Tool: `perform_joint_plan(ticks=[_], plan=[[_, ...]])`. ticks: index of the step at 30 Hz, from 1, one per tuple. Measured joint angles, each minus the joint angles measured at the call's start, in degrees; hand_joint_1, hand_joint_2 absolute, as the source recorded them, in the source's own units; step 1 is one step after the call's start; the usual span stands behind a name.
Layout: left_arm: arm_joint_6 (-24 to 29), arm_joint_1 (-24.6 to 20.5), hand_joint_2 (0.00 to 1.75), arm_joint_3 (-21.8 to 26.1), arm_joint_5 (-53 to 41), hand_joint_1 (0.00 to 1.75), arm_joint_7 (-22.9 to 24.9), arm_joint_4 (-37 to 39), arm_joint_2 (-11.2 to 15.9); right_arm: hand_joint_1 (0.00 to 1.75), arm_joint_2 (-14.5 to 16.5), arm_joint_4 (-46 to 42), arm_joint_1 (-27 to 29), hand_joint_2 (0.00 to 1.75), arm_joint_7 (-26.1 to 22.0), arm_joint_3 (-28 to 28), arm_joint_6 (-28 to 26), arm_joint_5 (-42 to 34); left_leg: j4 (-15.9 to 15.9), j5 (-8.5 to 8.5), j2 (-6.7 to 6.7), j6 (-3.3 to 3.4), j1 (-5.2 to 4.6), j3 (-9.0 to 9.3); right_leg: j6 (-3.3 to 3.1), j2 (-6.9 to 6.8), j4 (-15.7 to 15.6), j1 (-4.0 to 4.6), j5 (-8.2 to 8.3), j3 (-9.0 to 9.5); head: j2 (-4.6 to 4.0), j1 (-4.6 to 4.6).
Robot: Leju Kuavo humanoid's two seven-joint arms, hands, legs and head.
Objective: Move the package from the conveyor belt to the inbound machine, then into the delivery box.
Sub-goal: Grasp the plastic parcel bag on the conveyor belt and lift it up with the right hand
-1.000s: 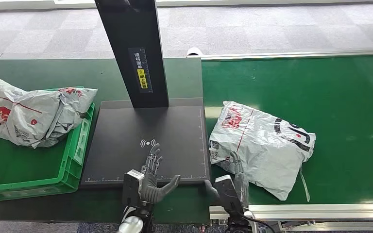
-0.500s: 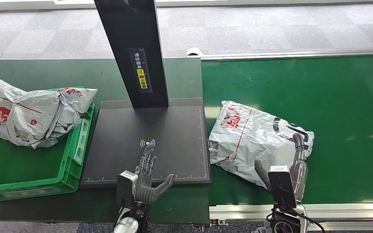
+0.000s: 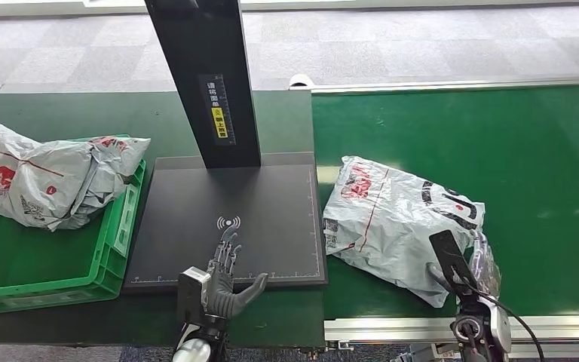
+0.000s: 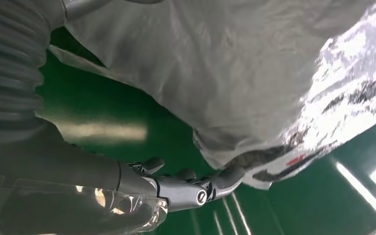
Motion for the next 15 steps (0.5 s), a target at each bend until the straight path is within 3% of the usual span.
perform_joint_plan(ticks=[5,9,15], plan=[[0.01,-0.35,1.75,-0.04,0.59,0.0,0.0,0.18,-0.01,0.0,0.02,10.62,-5.31,1.75,-3.32,0.03,2.09,-0.37,0.0,0.02,-0.03,0.0,0.0,-0.01,0.0,-0.01,0.01,0.0,0.0,0.01,0.0,0.0],[0.1,-1.21,1.75,-0.25,1.11,0.0,0.0,0.63,-0.04,1.68,0.75,17.48,-8.68,1.75,-7.48,0.41,7.32,-1.95,0.0,0.01,0.03,0.0,0.0,0.0,0.0,0.01,0.01,0.0,0.0,0.02,0.0,0.01],[0.95,-2.02,1.75,-0.27,1.8,0.0,0.0,0.97,-0.04,1.75,3.17,24.11,-13.09,1.75,-10.13,1.6,8.93,-2.54,-0.01,-0.02,0.5,-0.01,0.04,0.26,-0.04,0.45,0.01,0.05,0.03,0.1,0.0,0.01]])
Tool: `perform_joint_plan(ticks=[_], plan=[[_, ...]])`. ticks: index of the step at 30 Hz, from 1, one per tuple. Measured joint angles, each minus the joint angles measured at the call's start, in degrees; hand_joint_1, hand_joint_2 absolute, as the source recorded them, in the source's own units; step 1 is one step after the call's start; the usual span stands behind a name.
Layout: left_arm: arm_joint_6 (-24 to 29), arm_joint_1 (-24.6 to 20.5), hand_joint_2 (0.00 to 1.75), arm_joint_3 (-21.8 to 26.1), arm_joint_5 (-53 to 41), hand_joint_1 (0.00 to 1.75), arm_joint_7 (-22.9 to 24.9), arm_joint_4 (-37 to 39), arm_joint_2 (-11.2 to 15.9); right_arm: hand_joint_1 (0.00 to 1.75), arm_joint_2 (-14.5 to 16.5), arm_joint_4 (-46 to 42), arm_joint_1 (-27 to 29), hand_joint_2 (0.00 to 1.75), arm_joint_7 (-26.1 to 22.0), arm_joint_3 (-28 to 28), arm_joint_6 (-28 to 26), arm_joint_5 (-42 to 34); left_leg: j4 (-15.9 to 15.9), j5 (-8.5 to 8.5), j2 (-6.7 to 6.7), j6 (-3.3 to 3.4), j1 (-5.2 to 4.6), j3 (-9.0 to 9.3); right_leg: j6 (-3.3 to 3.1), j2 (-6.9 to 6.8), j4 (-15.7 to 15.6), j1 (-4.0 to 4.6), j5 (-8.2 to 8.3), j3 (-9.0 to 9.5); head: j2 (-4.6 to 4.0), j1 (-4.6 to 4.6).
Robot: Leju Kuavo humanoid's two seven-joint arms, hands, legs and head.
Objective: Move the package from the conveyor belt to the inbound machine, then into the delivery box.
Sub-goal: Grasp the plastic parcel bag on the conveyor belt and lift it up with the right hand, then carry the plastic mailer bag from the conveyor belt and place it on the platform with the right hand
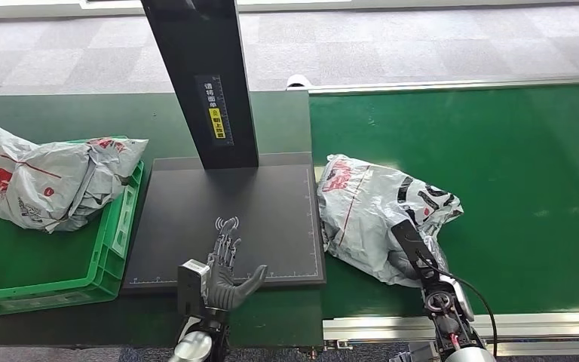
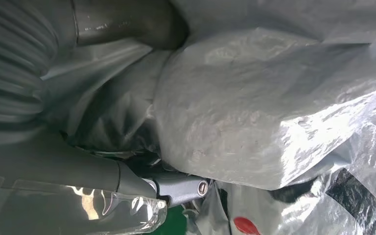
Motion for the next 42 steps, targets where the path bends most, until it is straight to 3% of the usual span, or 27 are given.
perform_joint_plan(ticks=[7,13,19,24,29,32,35,39,42], plan=[[0.21,-0.01,1.75,0.1,0.01,0.0,0.0,-0.01,0.03,1.75,1.3,2.53,-1.85,1.75,-1.19,1.0,-0.37,-0.1,0.0,0.0,-0.02,0.0,0.0,0.13,-0.01,0.0,0.0,0.0,0.01,0.15,0.0,0.01],[0.85,0.75,1.75,0.67,-0.73,0.0,0.0,-1.69,0.43,1.75,1.96,-1.21,-0.04,1.75,-6.89,2.21,-6.33,-1.66,0.01,0.01,-0.15,0.0,-0.01,-0.01,0.0,-0.06,0.01,-0.01,0.01,0.05,0.0,-0.01],[1.33,2.27,1.75,2.92,-1.89,0.0,-0.01,-8.46,1.64,1.75,1.65,-27.91,9.91,1.75,-6.54,6.04,-10.78,-7.83,0.01,0.01,-0.36,0.0,0.0,-0.26,0.0,-0.28,0.01,0.0,-0.02,-0.14,0.0,-0.01],[3.06,4.38,1.75,4.82,-2.5,0.0,-0.02,-15.95,2.7,1.75,1.31,-49.62,19.11,1.75,-9.67,7.17,-17.42,-13.64,0.0,-0.02,-0.38,0.01,-0.01,-0.34,0.02,-0.31,0.01,-0.01,-0.05,-0.19,0.0,0.0],[4.23,6.98,1.75,7.83,-2.61,0.0,-0.02,-23.11,3.61,1.75,1.47,-64.92,26.81,1.75,-9.74,7.14,-18.15,-18.62,-0.02,-0.06,-0.33,-0.01,-0.01,-0.34,0.04,-0.33,0.0,-0.01,-0.07,-0.18,0.0,-0.01],[4.91,7.83,1.75,8.97,-3.19,0.0,-0.02,-25.34,3.87,1.75,1.56,-68.47,28.23,1.75,-9.4,7.3,-16.0,-19.63,-0.03,-0.06,-0.3,-0.01,-0.01,-0.31,0.03,-0.31,0.0,-0.01,-0.07,-0.1,0.0,0.0],[6.12,8.19,1.75,10.54,-3.69,0.0,-0.02,-26.73,4.02,1.75,1.9,-67.99,27.7,1.75,-6.77,8.69,-7.81,-23.06,-0.04,-0.05,-0.25,-0.01,-0.01,-0.24,0.02,-0.29,0.0,-0.01,-0.05,-0.01,0.0,0.01],[6.74,7.92,1.75,12.69,-3.72,0.0,-0.02,-27.04,4.08,1.75,3.95,-59.86,24.32,1.75,-4.2,13.33,2.96,-27.56,-0.04,0.03,-0.25,-0.03,0.02,-0.15,0.0,-0.29,0.01,0.03,-0.03,0.0,0.0,-0.01],[7.21,7.09,1.75,13.48,-3.8,0.0,-0.02,-26.54,3.93,1.75,6.88,-50.32,21.33,1.75,-3.97,18.34,6.33,-27.97,-0.04,0.07,-0.26,-0.06,0.06,-0.14,-0.01,-0.3,0.04,0.07,-0.03,-0.01,0.0,-0.01]])
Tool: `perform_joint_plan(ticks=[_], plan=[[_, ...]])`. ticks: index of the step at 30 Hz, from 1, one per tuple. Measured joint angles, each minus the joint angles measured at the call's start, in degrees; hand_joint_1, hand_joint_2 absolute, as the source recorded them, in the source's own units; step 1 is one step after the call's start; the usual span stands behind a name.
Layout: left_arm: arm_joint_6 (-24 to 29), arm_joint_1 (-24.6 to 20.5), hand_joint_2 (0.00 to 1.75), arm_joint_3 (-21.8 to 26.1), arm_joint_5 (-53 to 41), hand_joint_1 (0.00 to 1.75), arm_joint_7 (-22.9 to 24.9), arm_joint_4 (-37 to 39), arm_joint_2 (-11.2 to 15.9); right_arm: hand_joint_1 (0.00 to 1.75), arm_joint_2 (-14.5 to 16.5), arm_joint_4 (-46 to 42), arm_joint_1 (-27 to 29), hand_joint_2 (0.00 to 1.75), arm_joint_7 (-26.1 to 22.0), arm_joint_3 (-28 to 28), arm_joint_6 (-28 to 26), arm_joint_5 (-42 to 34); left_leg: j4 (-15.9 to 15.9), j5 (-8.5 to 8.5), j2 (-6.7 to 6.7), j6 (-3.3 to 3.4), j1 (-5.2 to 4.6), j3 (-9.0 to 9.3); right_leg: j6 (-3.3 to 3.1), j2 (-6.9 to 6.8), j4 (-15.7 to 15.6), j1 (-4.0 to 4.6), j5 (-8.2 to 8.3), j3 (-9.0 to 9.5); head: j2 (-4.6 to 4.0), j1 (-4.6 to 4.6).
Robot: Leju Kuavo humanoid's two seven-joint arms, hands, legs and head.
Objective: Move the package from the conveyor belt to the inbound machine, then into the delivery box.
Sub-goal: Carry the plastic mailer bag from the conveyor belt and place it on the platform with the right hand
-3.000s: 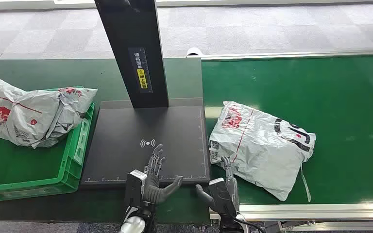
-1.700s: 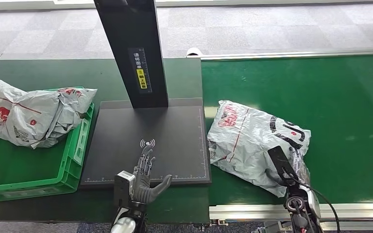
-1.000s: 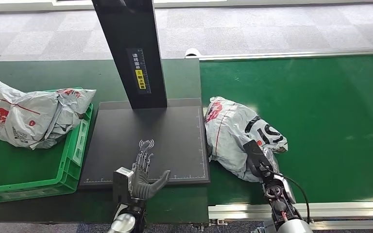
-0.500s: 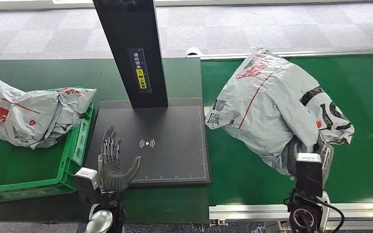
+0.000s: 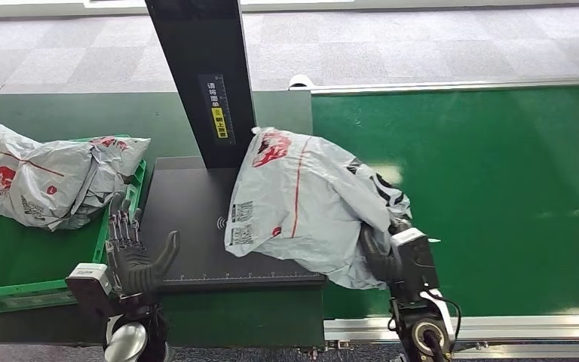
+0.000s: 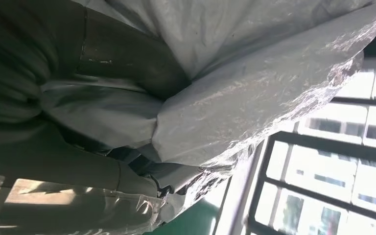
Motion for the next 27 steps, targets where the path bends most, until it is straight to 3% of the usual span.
perform_joint_plan(ticks=[6,15,19,27], plan=[[0.75,-1.39,1.75,0.16,0.43,0.0,0.0,2.01,-0.4,1.75,4.34,11.92,-3.3,1.75,-0.51,8.34,0.25,2.46,0.01,-0.01,-0.02,-0.01,-0.01,-0.11,0.0,-0.01,0.01,-0.01,-0.01,-0.09,0.0,0.01],[0.19,-1.53,1.75,-0.21,1.94,0.0,0.0,3.77,-1.02,1.71,4.66,15.78,-4.7,1.75,-0.44,11.35,-1.59,5.8,0.02,-0.03,-0.02,0.01,-0.06,-0.13,0.01,-0.01,-0.02,-0.07,-0.01,-0.12,0.0,0.02],[0.16,-1.53,1.75,-0.42,1.96,0.0,0.0,4.29,-1.31,0.0,4.53,16.39,-4.9,1.75,-0.44,11.54,-2.06,6.13,0.02,-0.03,-0.03,0.01,-0.05,-0.1,0.01,-0.01,-0.01,-0.06,-0.01,-0.12,0.0,0.01],[0.14,-1.84,1.75,-0.76,1.89,0.0,0.0,5.15,-1.65,0.0,3.46,16.65,-4.8,1.75,-2.2,11.62,-6.26,9.67,0.03,-0.03,-0.02,0.01,-0.06,-0.11,0.01,-0.01,-0.01,-0.06,-0.01,-0.13,0.0,0.02]])
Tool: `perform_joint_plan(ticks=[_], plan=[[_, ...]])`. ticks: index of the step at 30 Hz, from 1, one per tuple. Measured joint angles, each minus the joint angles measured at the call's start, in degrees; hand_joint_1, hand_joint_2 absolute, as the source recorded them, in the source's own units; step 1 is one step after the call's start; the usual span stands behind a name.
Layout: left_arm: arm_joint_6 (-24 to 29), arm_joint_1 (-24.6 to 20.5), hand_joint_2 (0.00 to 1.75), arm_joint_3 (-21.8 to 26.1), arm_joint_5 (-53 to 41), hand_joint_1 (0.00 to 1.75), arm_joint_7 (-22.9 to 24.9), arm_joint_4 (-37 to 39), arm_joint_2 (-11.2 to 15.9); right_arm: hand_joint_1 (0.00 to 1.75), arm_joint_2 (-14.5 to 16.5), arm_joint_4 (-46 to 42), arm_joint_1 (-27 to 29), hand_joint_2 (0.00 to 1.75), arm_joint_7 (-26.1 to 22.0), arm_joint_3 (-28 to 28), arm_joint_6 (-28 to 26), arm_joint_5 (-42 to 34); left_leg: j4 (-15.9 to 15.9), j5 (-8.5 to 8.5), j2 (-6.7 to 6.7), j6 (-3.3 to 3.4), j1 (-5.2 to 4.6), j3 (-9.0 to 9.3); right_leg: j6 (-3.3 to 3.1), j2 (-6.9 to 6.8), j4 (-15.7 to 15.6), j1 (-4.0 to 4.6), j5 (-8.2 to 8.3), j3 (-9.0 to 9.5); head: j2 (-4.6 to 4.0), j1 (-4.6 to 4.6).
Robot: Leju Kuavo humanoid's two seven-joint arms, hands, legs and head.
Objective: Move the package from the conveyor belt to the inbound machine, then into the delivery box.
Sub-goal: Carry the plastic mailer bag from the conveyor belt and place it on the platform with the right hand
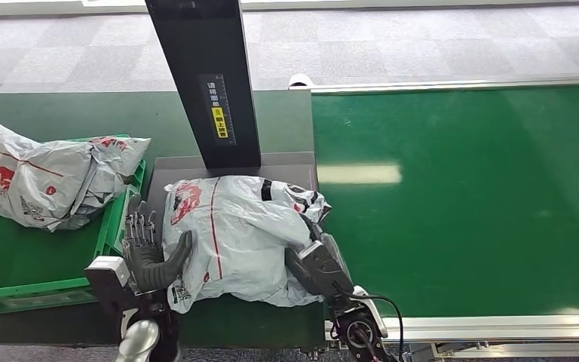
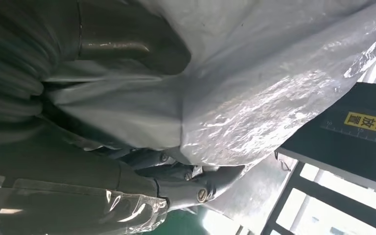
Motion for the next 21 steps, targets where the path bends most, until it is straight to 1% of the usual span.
perform_joint_plan(ticks=[5,12,15,21], plan=[[0.15,0.19,1.75,0.65,0.03,0.0,0.0,-0.98,0.1,0.0,-1.25,-3.7,1.55,1.75,-1.83,-1.32,-1.85,1.33,0.0,0.0,-0.02,0.0,0.0,-0.01,0.0,-0.01,0.0,0.0,0.0,0.0,0.0,-0.01],[-1.78,0.9,1.75,2.51,-1.3,0.0,0.0,-3.32,0.3,0.0,-2.91,-11.79,4.74,1.75,-3.07,-8.08,-2.1,-0.13,0.0,-0.01,-0.01,0.0,0.0,-0.01,0.0,-0.01,0.0,0.0,0.0,0.01,0.0,0.01],[-1.99,1.03,1.75,2.85,-1.37,0.0,0.0,-3.74,0.28,0.0,-3.32,-13.49,5.51,1.75,-3.41,-9.67,-2.02,-0.45,0.0,0.0,-0.01,0.0,0.0,0.0,0.0,-0.01,0.0,0.0,0.0,0.01,0.0,0.0],[-2.03,1.45,1.75,3.87,-1.4,0.0,0.0,-4.63,0.28,0.0,-4.13,-16.49,7.46,1.75,-4.44,-14.39,-0.07,-6.48,0.0,-0.01,-0.02,0.0,0.0,0.0,0.0,-0.01,0.0,0.0,0.0,0.01,0.0,-0.01]])
